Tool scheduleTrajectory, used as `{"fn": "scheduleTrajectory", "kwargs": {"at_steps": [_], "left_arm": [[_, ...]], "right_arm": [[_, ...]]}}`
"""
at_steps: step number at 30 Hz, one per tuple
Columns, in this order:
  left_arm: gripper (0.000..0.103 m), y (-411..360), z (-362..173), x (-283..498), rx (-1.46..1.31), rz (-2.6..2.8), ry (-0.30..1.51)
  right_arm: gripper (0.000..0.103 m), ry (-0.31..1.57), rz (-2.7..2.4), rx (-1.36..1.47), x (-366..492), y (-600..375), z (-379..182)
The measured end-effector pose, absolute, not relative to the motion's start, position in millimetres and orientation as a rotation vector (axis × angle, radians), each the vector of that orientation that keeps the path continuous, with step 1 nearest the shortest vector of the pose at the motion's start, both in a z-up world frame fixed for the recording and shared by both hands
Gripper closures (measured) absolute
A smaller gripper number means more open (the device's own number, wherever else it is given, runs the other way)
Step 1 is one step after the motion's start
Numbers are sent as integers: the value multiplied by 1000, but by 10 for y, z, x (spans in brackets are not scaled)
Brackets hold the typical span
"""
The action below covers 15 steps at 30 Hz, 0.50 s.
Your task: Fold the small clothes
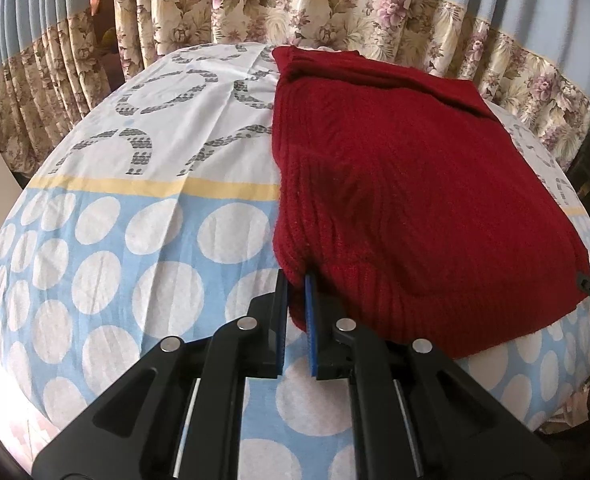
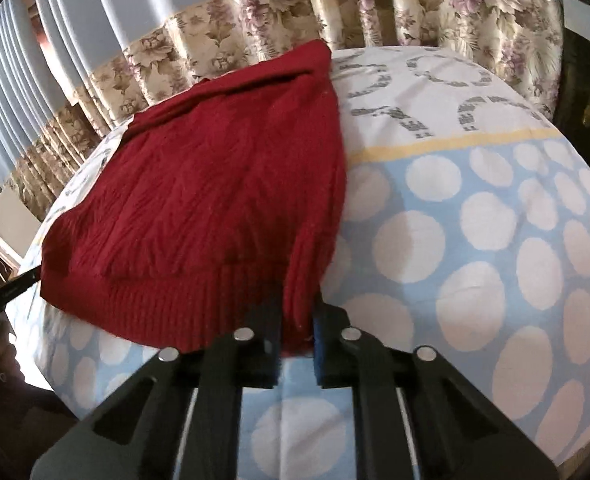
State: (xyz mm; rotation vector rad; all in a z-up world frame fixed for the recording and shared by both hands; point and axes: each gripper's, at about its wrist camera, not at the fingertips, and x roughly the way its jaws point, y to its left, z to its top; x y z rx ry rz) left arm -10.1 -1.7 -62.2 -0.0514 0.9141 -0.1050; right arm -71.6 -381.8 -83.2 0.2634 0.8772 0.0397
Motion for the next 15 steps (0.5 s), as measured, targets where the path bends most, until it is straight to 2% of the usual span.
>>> {"fn": "scheduleTrajectory", "kwargs": {"at_steps": [9,15], "left_arm": [[97,177,-186,-45,-36,-77,851],[97,155,30,-111,-20,-81,829]], "right_arm": [[94,687,-4,247,-826,-4007,-189],[95,649,15,229,-855,-3931,28]]}}
